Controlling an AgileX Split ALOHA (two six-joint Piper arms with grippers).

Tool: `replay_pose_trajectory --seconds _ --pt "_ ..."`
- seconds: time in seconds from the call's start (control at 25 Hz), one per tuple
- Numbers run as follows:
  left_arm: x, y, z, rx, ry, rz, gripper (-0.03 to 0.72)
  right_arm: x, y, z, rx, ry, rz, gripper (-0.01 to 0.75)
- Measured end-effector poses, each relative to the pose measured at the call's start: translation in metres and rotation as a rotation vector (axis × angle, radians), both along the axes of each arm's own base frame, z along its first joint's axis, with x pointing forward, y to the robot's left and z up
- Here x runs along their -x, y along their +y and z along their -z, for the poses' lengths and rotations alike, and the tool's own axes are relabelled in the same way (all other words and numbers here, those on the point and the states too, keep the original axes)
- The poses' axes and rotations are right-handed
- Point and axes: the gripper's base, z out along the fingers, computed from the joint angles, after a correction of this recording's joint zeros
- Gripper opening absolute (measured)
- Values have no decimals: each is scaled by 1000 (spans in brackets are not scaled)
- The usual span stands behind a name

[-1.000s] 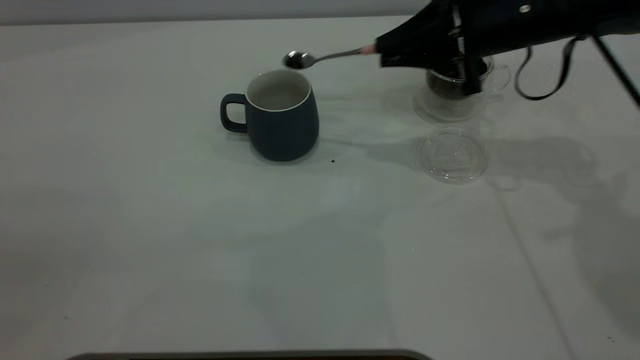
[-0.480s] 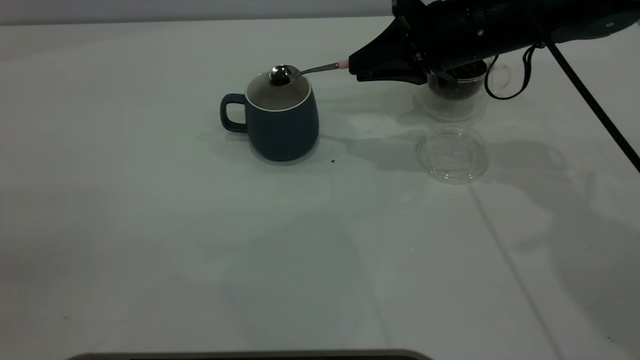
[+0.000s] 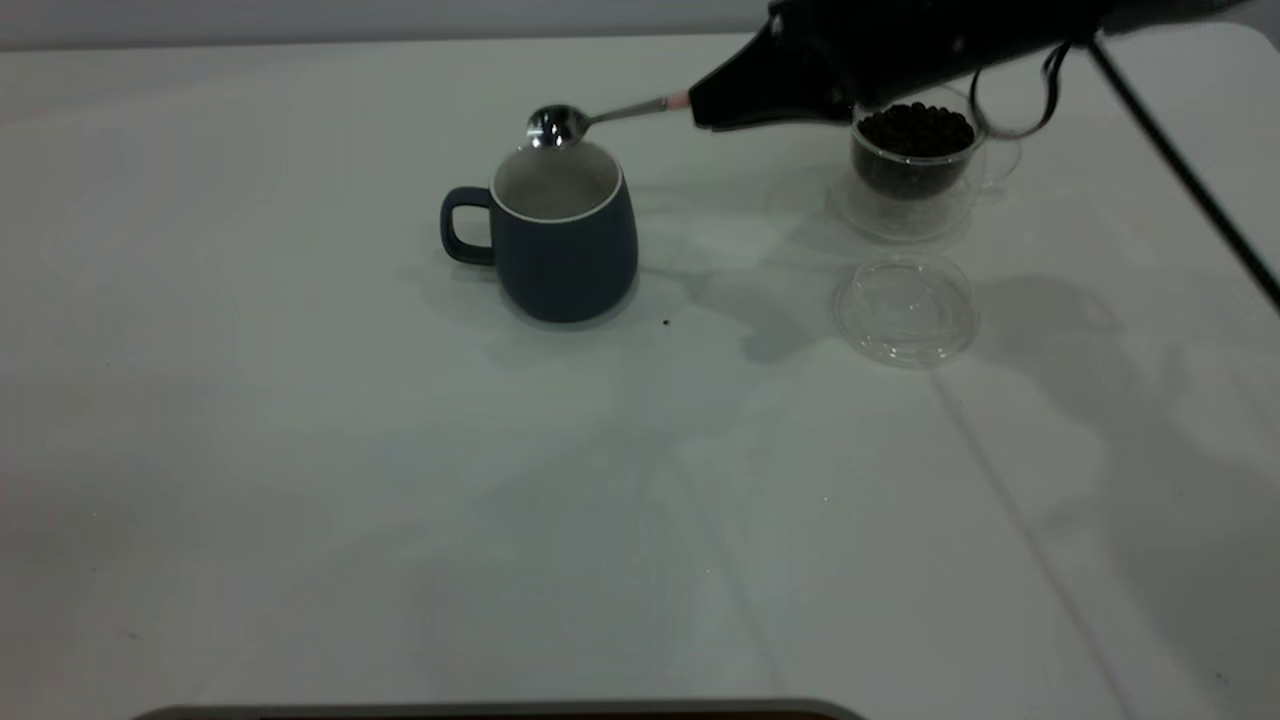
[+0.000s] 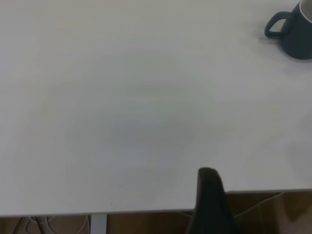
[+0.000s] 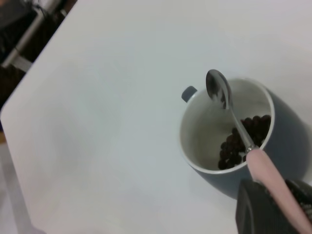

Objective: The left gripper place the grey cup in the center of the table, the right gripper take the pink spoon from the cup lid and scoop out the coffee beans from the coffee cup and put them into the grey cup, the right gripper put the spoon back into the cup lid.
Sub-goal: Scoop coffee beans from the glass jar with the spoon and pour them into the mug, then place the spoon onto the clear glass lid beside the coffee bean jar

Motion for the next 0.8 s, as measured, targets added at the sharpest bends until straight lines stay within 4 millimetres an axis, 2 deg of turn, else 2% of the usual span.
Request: replay_pose_trajectory --seconds 0.12,0.2,0.28,0.4,0.52,0.64,0.8 --pt "0 0 0 0 0 0 569 2 -6 -31 31 -16 -36 100" --pt "0 0 0 1 0 -1 569 5 -17 -50 44 3 -42 100" --pt "0 0 0 1 0 -1 569 9 -36 -68 56 7 -24 100" --pt "0 0 0 1 0 -1 569 19 -77 -84 63 26 51 100" --pt "0 0 0 1 0 -1 569 38 -118 -83 45 97 151 100" --pt "0 0 0 1 0 -1 569 62 -149 -62 30 216 245 100" --pt "0 0 0 1 0 -1 569 82 -165 -38 49 307 313 100"
